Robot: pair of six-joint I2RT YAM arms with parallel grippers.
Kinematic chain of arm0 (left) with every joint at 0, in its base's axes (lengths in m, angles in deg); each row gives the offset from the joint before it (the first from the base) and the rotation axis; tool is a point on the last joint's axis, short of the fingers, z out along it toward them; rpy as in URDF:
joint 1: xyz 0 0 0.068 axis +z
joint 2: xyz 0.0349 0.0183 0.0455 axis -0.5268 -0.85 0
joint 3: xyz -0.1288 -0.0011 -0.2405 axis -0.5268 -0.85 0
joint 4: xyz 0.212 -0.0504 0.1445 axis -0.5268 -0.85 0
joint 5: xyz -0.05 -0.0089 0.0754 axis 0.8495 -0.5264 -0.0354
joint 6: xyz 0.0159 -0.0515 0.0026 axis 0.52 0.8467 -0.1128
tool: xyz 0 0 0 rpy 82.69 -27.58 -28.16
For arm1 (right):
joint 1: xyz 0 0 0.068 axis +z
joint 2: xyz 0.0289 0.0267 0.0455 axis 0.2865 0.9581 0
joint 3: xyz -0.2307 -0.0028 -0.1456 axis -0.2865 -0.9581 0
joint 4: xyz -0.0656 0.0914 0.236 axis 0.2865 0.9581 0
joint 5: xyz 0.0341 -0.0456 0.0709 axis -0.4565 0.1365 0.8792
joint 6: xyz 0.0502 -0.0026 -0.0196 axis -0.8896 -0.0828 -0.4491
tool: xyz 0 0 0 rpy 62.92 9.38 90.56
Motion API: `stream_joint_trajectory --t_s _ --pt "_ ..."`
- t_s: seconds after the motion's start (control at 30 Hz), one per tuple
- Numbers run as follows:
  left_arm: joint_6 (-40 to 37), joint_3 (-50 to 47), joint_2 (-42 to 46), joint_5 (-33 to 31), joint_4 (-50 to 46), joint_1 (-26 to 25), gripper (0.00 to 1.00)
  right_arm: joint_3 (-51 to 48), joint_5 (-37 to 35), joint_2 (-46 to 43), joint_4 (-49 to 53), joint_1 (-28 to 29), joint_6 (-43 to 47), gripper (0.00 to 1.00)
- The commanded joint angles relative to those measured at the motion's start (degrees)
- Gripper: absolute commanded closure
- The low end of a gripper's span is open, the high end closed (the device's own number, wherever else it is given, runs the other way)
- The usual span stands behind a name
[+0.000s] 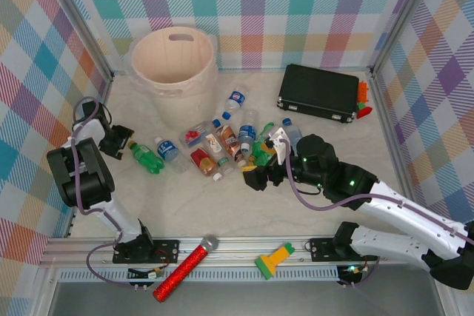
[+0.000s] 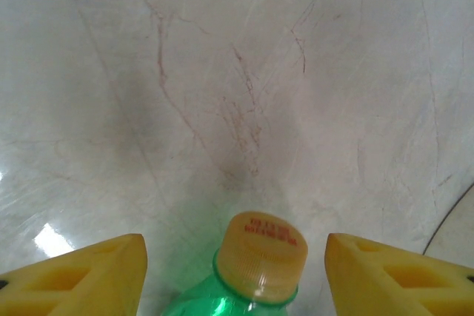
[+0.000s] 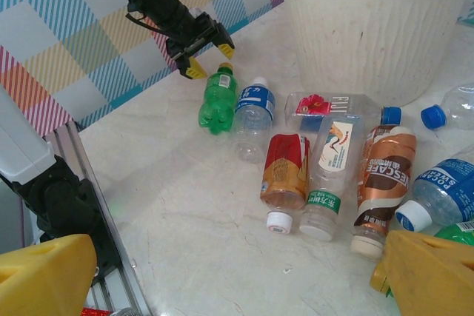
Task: Put the plastic bottles in the bin
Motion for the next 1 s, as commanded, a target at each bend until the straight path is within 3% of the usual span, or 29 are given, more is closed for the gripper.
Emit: stream_joint_trajectory --t_s 0.0,0.4,0.87,0.97 --pt "-0.12 1.28 -1.81 2.66 0.55 0.41 0.38 1.63 1.02 0.13 -0.70 0.35 0.61 0.01" --pt "-0.50 0.61 -4.12 5.63 2.40 0.32 0.43 1.46 1.00 0.46 -1.06 0.38 0.11 0.01" --pt "-1.38 0.10 -5.21 7.25 1.64 -0.34 0.42 1.54 0.84 0.29 -1.00 0.36 -0.45 0.01" --pt "-1.33 -0.12 -5.16 6.98 1.73 -0.43 0.51 1.46 0.83 0.21 -0.91 0.34 -0.57 0.01"
